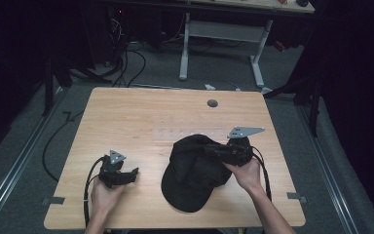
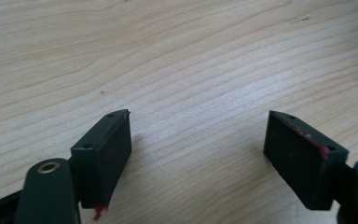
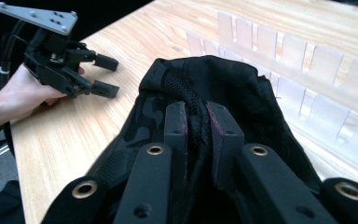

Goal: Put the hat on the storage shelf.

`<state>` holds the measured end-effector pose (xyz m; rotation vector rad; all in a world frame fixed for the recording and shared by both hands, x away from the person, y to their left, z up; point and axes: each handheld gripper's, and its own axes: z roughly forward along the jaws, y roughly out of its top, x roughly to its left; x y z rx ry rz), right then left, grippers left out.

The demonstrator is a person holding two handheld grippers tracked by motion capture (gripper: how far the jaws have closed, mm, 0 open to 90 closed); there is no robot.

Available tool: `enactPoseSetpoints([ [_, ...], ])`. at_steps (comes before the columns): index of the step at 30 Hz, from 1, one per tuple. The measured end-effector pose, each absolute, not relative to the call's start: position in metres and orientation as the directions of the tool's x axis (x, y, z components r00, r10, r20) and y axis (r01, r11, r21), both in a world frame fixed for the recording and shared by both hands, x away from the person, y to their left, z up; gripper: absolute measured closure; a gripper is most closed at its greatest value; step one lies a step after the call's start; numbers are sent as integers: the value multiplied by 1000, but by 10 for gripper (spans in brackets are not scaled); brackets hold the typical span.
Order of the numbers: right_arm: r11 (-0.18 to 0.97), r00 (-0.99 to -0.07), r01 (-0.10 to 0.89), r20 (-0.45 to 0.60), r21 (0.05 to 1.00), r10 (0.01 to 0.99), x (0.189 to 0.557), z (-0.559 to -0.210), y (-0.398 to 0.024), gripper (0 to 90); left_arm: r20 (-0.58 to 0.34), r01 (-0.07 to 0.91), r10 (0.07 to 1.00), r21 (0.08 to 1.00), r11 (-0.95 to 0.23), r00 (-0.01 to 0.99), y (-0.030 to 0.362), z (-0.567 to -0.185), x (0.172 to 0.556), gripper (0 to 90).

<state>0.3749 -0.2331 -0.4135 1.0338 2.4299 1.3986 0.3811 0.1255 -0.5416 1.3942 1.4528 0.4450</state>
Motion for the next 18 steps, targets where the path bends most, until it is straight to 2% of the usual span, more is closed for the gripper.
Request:
enactPoseSetpoints([
  [10, 330, -776, 452, 183, 829, 603, 374, -402, -234, 797, -534, 539, 785, 781, 315, 315, 110, -510, 373, 184],
  [18, 324, -802, 429, 190, 843, 566, 374, -396, -232, 798, -587, 558, 693, 769, 313, 420, 93, -475, 365, 143],
])
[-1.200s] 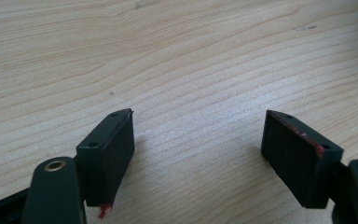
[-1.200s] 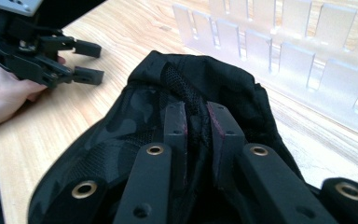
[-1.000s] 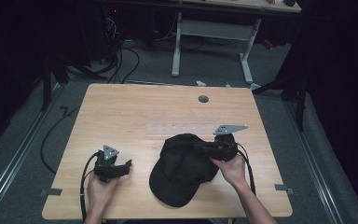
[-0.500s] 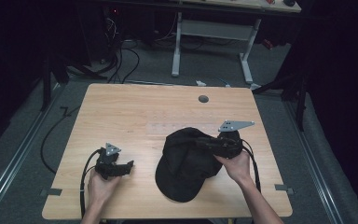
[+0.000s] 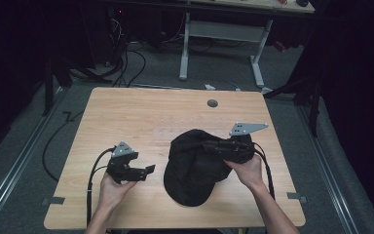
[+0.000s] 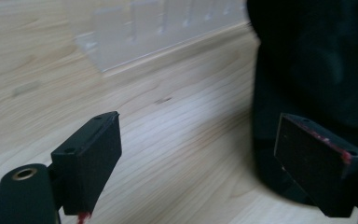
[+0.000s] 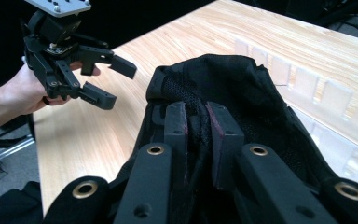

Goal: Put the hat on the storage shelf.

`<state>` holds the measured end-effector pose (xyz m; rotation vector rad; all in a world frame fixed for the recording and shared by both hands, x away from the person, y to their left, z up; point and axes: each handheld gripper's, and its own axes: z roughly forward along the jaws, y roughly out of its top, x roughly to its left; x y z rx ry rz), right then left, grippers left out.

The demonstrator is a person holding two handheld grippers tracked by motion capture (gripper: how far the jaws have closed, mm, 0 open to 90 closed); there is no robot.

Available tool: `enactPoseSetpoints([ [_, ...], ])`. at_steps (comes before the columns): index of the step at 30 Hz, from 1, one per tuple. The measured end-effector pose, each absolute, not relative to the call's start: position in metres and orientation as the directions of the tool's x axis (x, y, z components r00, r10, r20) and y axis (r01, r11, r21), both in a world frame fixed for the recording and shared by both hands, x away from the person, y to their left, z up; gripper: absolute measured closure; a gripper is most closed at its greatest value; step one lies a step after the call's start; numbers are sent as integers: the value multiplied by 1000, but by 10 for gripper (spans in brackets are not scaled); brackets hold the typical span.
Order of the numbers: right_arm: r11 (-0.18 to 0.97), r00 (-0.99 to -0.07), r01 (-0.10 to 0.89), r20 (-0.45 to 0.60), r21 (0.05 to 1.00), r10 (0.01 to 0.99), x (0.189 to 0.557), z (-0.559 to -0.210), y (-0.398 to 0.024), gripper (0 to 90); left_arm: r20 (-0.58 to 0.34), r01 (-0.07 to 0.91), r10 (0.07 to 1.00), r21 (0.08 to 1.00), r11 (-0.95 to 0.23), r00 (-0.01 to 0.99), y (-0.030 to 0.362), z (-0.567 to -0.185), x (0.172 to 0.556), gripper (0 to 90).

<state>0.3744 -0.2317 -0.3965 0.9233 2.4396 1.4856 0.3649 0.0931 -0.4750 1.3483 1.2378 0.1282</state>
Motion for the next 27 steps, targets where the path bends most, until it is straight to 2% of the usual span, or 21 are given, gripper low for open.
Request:
enactPoseSetpoints([
  [14, 323, -839, 403, 206, 856, 503, 378, -391, -226, 798, -569, 582, 613, 786, 209, 548, 53, -444, 366, 136],
  [27, 322, -865, 378, 207, 868, 457, 382, -384, -218, 798, -565, 597, 596, 784, 172, 571, 37, -434, 377, 153],
])
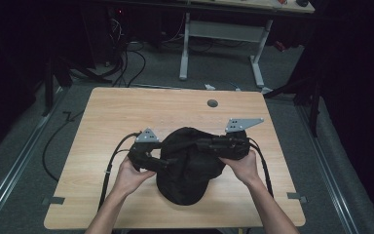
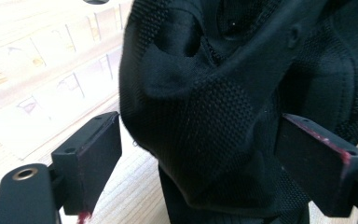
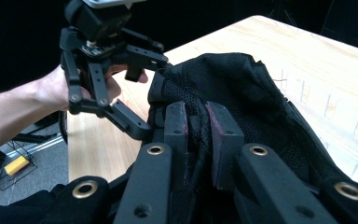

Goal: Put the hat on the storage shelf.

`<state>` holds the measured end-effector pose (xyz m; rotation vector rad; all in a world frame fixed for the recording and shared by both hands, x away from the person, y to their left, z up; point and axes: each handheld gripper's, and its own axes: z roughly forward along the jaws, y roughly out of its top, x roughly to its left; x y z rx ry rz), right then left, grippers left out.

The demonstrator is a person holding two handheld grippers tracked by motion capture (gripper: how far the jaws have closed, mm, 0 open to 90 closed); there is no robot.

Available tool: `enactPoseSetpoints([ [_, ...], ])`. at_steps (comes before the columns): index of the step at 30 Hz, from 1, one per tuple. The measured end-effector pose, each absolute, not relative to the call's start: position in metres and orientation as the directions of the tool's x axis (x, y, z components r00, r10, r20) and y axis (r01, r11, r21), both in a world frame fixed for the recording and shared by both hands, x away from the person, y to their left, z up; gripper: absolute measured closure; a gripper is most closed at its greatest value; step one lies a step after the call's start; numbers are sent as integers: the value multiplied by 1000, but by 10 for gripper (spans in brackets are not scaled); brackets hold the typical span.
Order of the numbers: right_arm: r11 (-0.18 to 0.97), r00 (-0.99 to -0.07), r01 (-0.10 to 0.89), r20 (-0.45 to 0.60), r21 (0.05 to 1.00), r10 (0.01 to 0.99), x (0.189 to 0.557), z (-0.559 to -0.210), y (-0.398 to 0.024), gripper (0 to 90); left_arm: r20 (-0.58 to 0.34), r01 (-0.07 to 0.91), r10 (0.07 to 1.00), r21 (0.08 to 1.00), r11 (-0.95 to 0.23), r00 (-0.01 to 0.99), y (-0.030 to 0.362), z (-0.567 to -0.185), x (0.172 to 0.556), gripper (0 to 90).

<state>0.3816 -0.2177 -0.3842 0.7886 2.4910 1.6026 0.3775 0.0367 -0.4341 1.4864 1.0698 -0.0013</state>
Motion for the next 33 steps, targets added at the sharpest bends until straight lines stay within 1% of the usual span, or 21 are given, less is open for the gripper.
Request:
enactPoseSetpoints([
  [3, 325, -870, 370, 202, 870, 450, 383, -382, -216, 797, -566, 601, 592, 782, 165, 574, 36, -434, 379, 154],
  [7, 330, -876, 366, 202, 870, 438, 385, -381, -214, 797, -538, 585, 602, 799, 140, 591, 36, -436, 376, 167],
  [11, 339, -885, 356, 198, 871, 421, 383, -381, -213, 797, -558, 587, 600, 791, 175, 573, 40, -434, 382, 151],
  [14, 341, -890, 349, 194, 873, 413, 381, -380, -212, 798, -569, 595, 590, 784, 178, 573, 40, -434, 383, 146],
  [20, 329, -891, 349, 201, 877, 407, 384, -381, -211, 798, -554, 602, 569, 789, 126, 607, 34, -437, 376, 177],
  [21, 331, -890, 346, 196, 878, 412, 385, -380, -211, 797, -551, 599, 569, 791, 123, 611, 34, -437, 375, 217],
  [22, 331, -890, 346, 196, 878, 412, 385, -380, -211, 797, -555, 600, 565, 790, 128, 610, 34, -436, 374, 217],
  [23, 332, -887, 343, 187, 879, 421, 385, -378, -210, 797, -558, 597, 559, 791, 134, 613, 35, -434, 373, 267],
  [27, 333, -880, 343, 176, 878, 441, 386, -376, -210, 796, -563, 601, 544, 789, 129, 622, 36, -431, 371, 330],
  [28, 332, -876, 345, 174, 878, 449, 387, -375, -210, 796, -560, 600, 536, 791, 119, 632, 36, -429, 370, 362],
  [29, 337, -870, 351, 171, 873, 463, 390, -372, -207, 796, -558, 603, 536, 790, 110, 633, 35, -427, 370, 422],
  [32, 333, -861, 357, 169, 873, 479, 392, -370, -205, 796, -551, 606, 537, 790, 91, 638, 34, -424, 368, 503],
  [33, 333, -861, 357, 169, 873, 479, 392, -370, -205, 796, -552, 607, 535, 790, 90, 639, 33, -423, 367, 503],
])
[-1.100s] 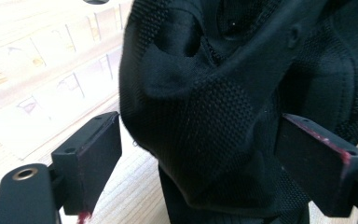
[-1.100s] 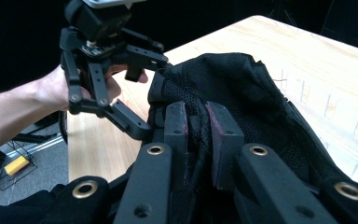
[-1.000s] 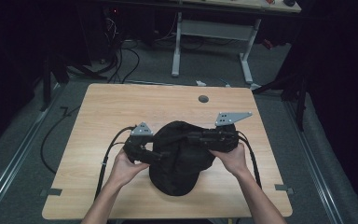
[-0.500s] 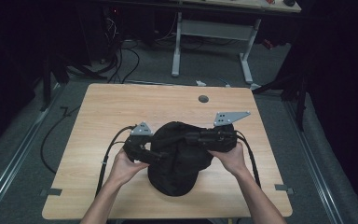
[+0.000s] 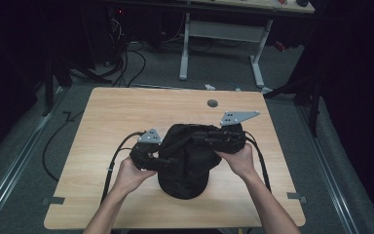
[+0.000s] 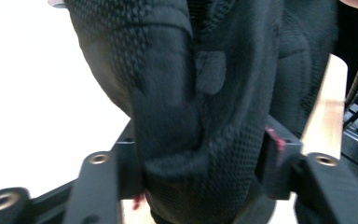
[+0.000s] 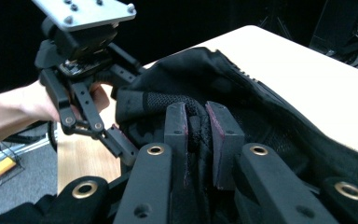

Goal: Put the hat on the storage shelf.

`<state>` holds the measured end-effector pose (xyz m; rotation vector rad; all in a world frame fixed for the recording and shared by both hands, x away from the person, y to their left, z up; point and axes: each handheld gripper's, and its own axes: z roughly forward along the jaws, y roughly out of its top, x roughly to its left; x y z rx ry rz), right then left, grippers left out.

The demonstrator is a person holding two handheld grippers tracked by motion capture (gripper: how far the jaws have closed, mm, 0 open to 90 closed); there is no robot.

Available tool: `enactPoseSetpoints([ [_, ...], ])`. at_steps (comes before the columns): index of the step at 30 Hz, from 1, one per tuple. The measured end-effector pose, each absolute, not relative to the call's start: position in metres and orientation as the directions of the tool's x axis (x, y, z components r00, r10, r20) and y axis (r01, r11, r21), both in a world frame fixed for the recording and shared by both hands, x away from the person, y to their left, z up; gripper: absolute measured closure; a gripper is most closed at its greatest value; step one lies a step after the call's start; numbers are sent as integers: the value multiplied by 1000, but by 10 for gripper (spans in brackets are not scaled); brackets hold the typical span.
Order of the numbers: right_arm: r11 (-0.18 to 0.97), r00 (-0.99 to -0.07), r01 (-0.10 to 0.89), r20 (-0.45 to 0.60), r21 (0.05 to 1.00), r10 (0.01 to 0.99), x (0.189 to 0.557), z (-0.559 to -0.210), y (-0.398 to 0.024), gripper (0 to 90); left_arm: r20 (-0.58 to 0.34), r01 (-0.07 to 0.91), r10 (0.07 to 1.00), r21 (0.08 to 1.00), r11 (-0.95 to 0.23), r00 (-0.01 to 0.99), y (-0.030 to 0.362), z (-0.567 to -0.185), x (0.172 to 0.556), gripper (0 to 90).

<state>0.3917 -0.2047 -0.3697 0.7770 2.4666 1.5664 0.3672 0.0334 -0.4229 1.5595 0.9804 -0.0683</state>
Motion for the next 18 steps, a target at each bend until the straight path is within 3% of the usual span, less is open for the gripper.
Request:
enactPoseSetpoints([
  [1, 325, -856, 359, 171, 875, 488, 393, -369, -204, 795, -556, 611, 522, 787, 82, 646, 35, -420, 364, 565],
  [10, 352, -853, 361, 154, 863, 498, 397, -366, -196, 792, -569, 628, 483, 777, 49, 665, 36, -416, 356, 758],
  [18, 350, -859, 354, 153, 867, 489, 401, -362, -193, 788, -575, 636, 491, 770, 55, 654, 38, -415, 357, 840],
])
